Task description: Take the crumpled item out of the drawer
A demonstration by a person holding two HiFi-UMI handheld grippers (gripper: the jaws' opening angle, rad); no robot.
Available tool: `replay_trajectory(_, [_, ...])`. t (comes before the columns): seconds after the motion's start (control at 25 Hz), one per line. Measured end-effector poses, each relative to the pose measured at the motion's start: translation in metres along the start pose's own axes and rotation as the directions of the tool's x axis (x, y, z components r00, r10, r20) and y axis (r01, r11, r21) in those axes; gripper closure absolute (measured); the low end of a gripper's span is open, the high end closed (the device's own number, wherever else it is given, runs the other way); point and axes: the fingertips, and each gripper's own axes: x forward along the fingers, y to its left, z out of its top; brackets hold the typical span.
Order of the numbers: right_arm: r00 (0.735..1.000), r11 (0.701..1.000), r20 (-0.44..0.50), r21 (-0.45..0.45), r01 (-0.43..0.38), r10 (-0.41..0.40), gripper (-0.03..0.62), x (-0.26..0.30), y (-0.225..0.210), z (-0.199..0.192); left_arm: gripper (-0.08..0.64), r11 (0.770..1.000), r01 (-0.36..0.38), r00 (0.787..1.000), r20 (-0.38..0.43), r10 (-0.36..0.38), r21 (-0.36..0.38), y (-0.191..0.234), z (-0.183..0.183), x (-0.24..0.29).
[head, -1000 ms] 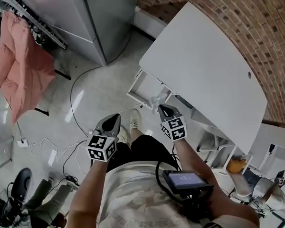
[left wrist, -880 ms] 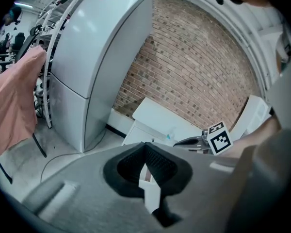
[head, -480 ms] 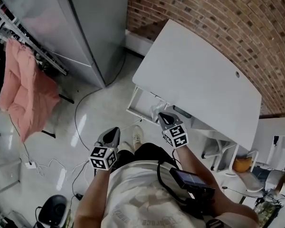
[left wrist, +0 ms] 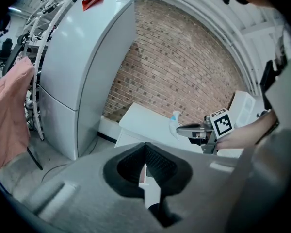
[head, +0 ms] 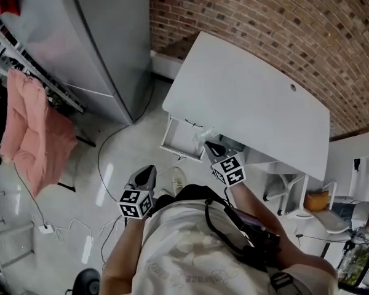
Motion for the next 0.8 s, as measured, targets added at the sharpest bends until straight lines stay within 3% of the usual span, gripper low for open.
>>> replay_trajectory(0.32, [0.997, 1.0, 0.072, -0.003, -0.003, 0.003, 0.58, -0.034, 0.003, 0.022, 0.558, 0.998, 0.045, 0.999, 0.005, -0.046, 0.053, -0.029, 0.006, -0.003])
replay_trajectory(0.8, [0.989, 1.0, 0.145, -0.025, -0.016, 0.019, 0.58, -0.056, 0.004, 0.041, 0.558, 0.992, 0.055, 0.998, 0.011, -0.057, 0.114, -0.04, 0.026, -0.006])
